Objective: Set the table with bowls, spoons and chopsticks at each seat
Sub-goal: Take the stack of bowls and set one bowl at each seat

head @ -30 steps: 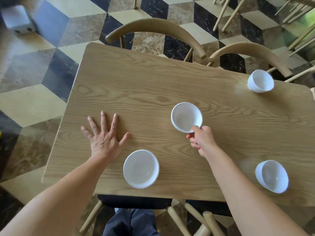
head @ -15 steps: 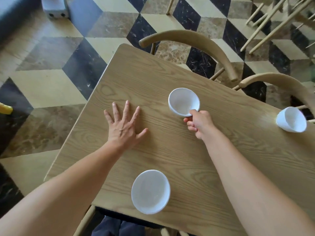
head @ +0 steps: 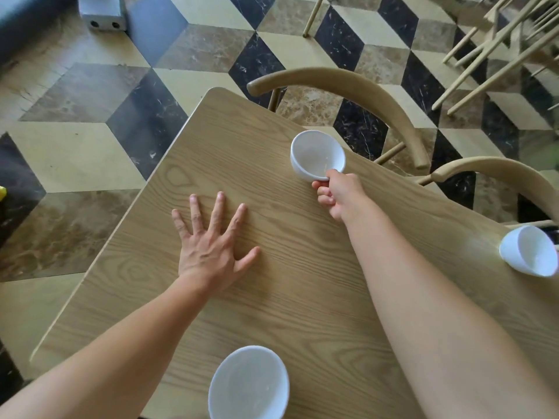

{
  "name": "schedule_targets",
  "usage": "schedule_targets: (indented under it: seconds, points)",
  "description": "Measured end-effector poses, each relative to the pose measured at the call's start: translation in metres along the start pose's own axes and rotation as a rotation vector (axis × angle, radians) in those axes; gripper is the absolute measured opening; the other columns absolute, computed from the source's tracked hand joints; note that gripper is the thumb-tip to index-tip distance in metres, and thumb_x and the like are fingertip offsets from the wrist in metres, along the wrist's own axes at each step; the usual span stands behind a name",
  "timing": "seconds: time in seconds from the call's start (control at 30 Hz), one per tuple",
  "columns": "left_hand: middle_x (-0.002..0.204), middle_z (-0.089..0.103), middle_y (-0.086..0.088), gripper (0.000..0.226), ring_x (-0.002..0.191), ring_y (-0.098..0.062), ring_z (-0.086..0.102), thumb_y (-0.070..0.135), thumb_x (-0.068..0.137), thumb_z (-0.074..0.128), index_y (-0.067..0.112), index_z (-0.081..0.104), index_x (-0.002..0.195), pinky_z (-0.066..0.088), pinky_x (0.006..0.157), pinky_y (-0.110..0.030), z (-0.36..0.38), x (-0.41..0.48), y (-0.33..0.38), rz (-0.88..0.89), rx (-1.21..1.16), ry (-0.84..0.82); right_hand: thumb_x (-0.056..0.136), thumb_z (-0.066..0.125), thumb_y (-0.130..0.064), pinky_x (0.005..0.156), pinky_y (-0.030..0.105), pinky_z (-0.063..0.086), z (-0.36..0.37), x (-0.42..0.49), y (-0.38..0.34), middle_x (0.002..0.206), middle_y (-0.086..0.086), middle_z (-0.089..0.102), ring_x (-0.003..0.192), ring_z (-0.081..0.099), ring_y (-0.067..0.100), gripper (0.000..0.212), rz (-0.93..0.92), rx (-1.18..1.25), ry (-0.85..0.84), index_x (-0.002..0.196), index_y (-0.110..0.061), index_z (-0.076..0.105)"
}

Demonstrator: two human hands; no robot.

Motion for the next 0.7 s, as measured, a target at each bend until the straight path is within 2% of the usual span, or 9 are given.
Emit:
schedule_targets:
  seconds: [0.1,0.27,0.47,0.7]
  points:
    - [0.169,0.003,-0.005,0.094,0.149,-0.051,-0.011,0.089,0.077,0.022,0.041,0.013,0.157,-0.004,0.113,-0.074,-0.001,0.000,0.000,0.000,-0.009,0.016,0.098,0.035,-0.005,0.029,0.015,0.018,0.006,0.007,-0.006,0.066,0.015,0.056,0.029,0.033,0.007,0.017,0.003,0.042,0.029,0.095,0.002,0.051]
    - [0.169,0.003,-0.004,0.094,0.149,-0.050,-0.011,0.089,0.077,0.020,0.041,0.013,0.157,-0.004,0.113,-0.073,0.000,0.002,-0.001,-0.001,0.005,0.022,0.101,0.036,-0.007,0.029,0.015,0.019,0.014,0.012,-0.008,0.067,0.016,0.056,0.028,0.033,0.007,0.018,0.028,0.198,0.047,0.089,0.000,0.049]
    - [0.168,0.010,-0.006,0.093,0.149,-0.051,-0.005,0.088,0.078,0.025,0.039,0.020,0.157,0.000,0.113,-0.074,0.000,0.002,-0.001,0.008,0.011,0.038,0.103,0.046,-0.018,0.032,0.016,0.034,0.019,0.005,-0.002,0.067,0.015,0.060,0.031,0.044,0.009,0.025,0.081,0.318,0.015,0.089,0.001,0.053]
    - [0.168,0.010,-0.005,0.093,0.149,-0.050,-0.005,0.088,0.078,0.026,0.040,0.019,0.157,0.000,0.114,-0.073,0.000,0.000,-0.001,0.005,0.010,0.045,0.101,0.053,-0.024,0.036,0.017,0.043,0.022,-0.002,0.002,0.072,0.018,0.062,0.034,0.050,0.010,0.032,0.125,0.471,-0.018,0.088,0.004,0.055]
Point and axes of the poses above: each hand's wrist, its own x-axis towards the middle knuckle, its own z-axis out of the palm, y = z × x, the point moved 5 cm from there along x, towards the middle knuckle
